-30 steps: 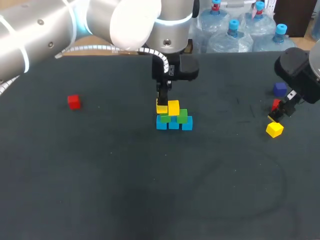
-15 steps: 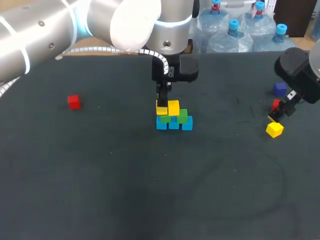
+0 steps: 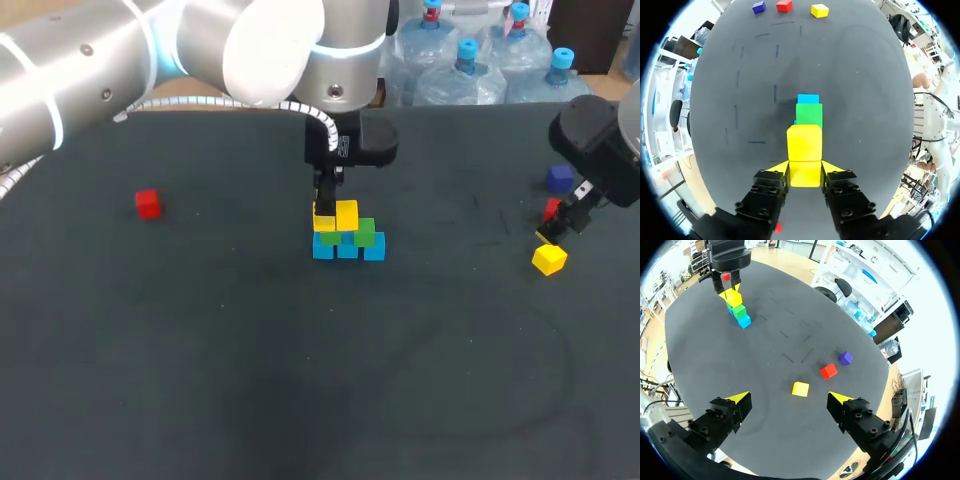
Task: Place the blue cubes, place green cubes on the blue cubes, place the yellow cubes on the green cubes, then place the red cubes on the yellow cubes, and place purple cube on the red cubes.
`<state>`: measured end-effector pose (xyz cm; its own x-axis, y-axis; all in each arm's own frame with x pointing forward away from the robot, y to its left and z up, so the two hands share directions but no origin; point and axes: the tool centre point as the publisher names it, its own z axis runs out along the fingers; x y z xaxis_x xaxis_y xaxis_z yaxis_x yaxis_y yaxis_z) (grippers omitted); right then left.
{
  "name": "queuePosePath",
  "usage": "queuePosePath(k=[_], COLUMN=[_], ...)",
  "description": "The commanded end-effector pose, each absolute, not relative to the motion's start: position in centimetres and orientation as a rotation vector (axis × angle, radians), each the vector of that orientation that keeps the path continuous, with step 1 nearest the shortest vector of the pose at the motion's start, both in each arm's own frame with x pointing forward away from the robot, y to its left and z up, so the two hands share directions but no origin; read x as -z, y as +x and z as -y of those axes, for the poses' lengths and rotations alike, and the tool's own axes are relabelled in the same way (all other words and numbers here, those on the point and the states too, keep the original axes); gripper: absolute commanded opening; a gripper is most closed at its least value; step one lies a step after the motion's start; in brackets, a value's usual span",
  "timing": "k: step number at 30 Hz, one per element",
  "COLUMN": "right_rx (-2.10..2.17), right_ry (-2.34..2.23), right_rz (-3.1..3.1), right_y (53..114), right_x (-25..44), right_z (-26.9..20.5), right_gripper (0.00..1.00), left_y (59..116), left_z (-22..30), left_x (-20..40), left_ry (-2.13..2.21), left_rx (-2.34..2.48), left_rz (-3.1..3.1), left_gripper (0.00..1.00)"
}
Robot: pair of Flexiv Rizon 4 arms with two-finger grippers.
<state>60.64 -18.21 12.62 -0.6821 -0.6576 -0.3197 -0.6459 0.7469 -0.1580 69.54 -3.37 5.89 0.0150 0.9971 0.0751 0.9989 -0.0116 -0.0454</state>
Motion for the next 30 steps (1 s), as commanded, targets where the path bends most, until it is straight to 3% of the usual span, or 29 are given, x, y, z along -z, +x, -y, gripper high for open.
queuePosePath(k=[1, 12, 13, 14, 30], right_rx=[0.049, 0.049, 0.049, 0.049, 0.049], right_ry=[-1.000, -1.000, -1.000, -1.000, -1.000], right_rz=[-2.587, -2.587, -2.587, -2.587, -2.587], right_y=[60.57, 60.57, 60.57, 60.57, 60.57], right_x=[-12.53, -12.53, -12.53, -12.53, -12.53], right_z=[18.20, 18.20, 18.20, 18.20, 18.20], right_gripper=[1.00, 1.00, 1.00, 1.00, 1.00], left_y=[69.81, 69.80, 69.80, 69.80, 69.80], left_z=[3.45, 3.42, 3.42, 3.42, 3.42], left_x=[-5.85, -5.83, -5.83, -5.83, -5.83], left_ry=[-2.174, -2.176, -2.176, -2.176, -2.176], left_rx=[0.031, 0.026, 0.026, 0.026, 0.026], left_rz=[2.143, 2.130, 2.130, 2.130, 2.130], left_gripper=[0.00, 0.00, 0.32, 1.00, 1.00])
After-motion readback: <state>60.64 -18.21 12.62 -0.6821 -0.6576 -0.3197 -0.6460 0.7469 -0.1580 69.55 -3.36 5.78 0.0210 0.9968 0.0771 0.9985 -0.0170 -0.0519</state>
